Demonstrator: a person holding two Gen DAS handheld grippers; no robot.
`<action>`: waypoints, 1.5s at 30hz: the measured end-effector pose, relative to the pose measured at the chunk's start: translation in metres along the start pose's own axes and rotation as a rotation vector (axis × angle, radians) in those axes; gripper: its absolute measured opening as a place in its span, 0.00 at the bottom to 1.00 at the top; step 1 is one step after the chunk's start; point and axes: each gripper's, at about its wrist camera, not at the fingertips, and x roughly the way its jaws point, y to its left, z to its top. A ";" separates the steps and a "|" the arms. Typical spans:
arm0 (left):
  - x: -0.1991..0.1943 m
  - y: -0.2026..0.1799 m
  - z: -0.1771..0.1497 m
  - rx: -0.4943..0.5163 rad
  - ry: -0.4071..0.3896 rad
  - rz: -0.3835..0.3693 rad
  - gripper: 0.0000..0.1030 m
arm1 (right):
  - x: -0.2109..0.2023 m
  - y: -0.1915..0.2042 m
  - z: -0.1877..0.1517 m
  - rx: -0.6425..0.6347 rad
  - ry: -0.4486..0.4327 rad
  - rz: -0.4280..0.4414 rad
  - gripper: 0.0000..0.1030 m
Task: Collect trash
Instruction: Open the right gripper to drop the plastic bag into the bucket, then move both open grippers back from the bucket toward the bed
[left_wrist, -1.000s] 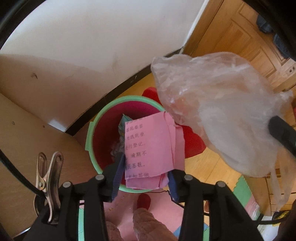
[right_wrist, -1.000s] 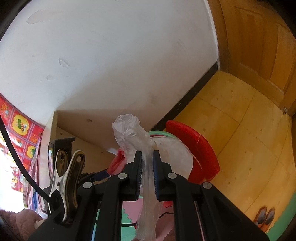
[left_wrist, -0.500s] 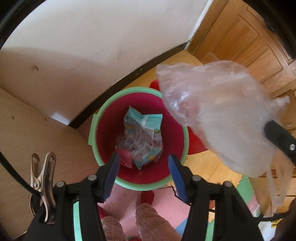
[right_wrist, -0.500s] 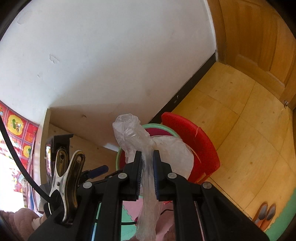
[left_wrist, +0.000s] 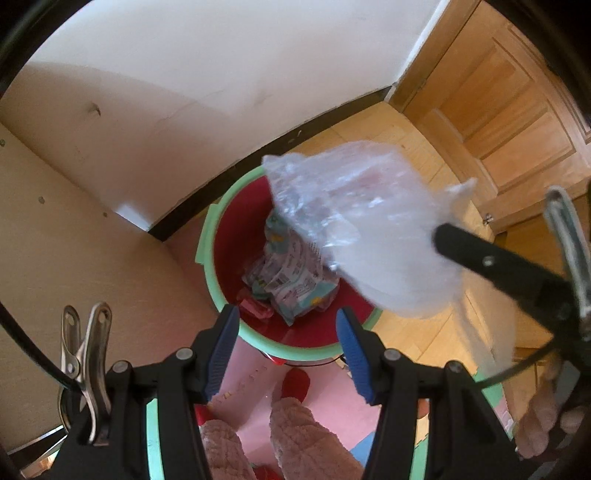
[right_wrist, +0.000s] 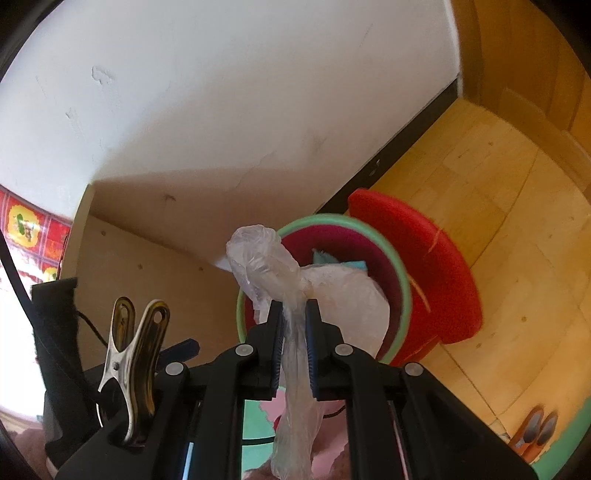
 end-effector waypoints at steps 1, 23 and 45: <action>0.002 0.001 0.000 -0.001 -0.001 0.000 0.56 | 0.005 0.000 0.000 -0.004 0.012 0.005 0.13; -0.014 -0.010 -0.010 -0.021 -0.036 -0.026 0.56 | -0.016 0.019 -0.008 -0.060 -0.003 -0.025 0.23; -0.075 -0.019 -0.043 0.015 -0.111 -0.093 0.56 | -0.076 0.039 -0.027 -0.085 -0.082 -0.067 0.23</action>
